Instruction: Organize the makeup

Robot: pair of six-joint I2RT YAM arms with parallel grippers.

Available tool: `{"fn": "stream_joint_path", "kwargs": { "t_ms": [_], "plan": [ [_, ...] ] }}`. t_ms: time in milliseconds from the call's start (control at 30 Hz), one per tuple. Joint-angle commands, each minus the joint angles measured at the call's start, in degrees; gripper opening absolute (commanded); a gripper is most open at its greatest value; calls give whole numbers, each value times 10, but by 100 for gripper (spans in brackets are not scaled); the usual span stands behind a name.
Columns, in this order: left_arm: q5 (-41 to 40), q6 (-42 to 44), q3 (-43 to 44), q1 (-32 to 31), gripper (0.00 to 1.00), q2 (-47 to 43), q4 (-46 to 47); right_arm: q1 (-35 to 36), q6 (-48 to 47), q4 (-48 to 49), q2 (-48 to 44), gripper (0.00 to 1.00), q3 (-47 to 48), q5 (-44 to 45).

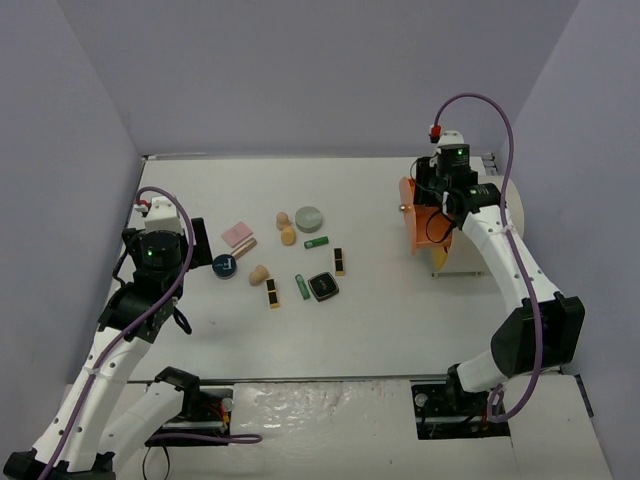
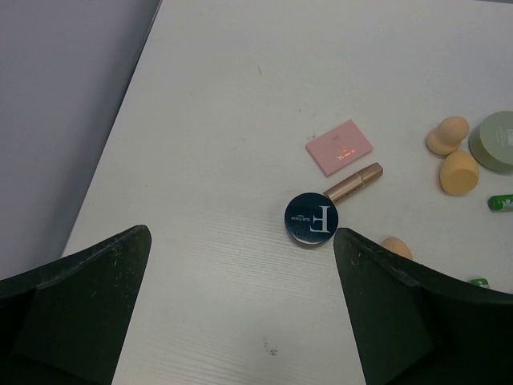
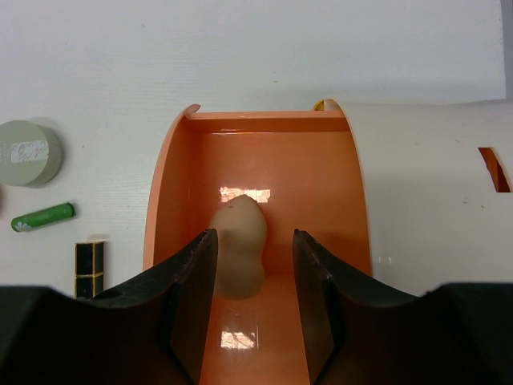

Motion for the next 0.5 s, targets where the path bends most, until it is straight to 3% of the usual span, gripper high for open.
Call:
{"fn": "stream_joint_path", "kwargs": {
  "t_ms": [0, 333, 467],
  "plan": [
    [-3, -5, 10, 3, 97, 3, 23, -3, -7, 27, -35, 40, 38, 5],
    [-1, -5, 11, 4, 97, 8, 23, 17, -18, 36, -67, 42, 90, -45],
    [-1, -6, 11, 4, 97, 10, 23, 75, -16, 43, -61, 44, 108, -47]
  ]
}}
